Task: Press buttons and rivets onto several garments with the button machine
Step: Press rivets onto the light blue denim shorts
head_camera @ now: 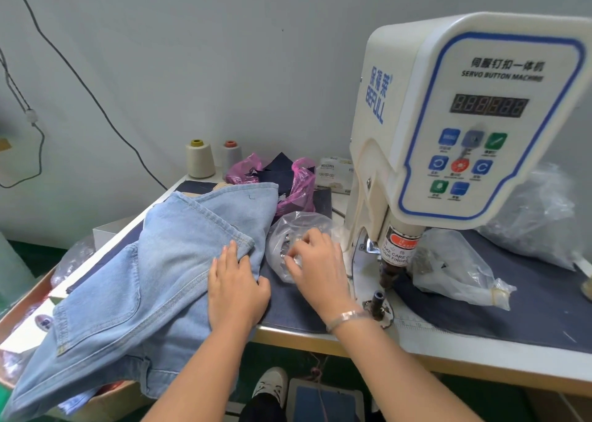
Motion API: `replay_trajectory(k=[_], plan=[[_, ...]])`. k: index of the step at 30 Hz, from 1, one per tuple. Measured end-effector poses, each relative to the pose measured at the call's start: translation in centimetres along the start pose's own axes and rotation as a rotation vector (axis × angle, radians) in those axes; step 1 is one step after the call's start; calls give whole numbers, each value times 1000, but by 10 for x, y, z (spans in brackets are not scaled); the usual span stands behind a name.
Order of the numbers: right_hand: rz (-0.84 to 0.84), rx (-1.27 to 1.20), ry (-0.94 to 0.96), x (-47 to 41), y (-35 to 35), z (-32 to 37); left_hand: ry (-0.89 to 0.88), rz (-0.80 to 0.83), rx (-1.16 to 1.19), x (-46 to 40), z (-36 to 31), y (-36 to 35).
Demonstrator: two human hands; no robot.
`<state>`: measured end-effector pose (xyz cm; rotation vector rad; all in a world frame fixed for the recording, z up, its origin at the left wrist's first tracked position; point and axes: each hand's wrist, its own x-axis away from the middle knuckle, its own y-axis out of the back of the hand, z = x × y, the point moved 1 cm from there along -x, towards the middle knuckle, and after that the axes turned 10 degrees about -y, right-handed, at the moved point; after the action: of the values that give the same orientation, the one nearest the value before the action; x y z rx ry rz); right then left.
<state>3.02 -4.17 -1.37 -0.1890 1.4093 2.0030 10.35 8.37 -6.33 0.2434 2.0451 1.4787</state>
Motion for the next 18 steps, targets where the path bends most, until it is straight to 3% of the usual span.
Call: replay_trajectory(k=[3,6,9,11,13,15,16,18], plan=[[74,-411,-215,46,23,-8,-7,5,12,0,1,0],[95,-559,-379,85,49,-24,-66,-75,126,3,0,7],[113,-725,-515,99,73,-41,-330,-244,366,9,-12,21],[164,-866,-617,101,82,-49,-449,-269,605,20,-33,37],[207,-1056,-692,101,88,-55,-442,-129,921,32,-60,51],[181,-1121,-673,102,91,-59,-308,214,1223,42,-89,59],[148,-1101,-642,102,91,-60,-251,364,1290,47,-101,60],[90,-1032,-565,101,90,-61,-172,477,1351,54,-116,59]])
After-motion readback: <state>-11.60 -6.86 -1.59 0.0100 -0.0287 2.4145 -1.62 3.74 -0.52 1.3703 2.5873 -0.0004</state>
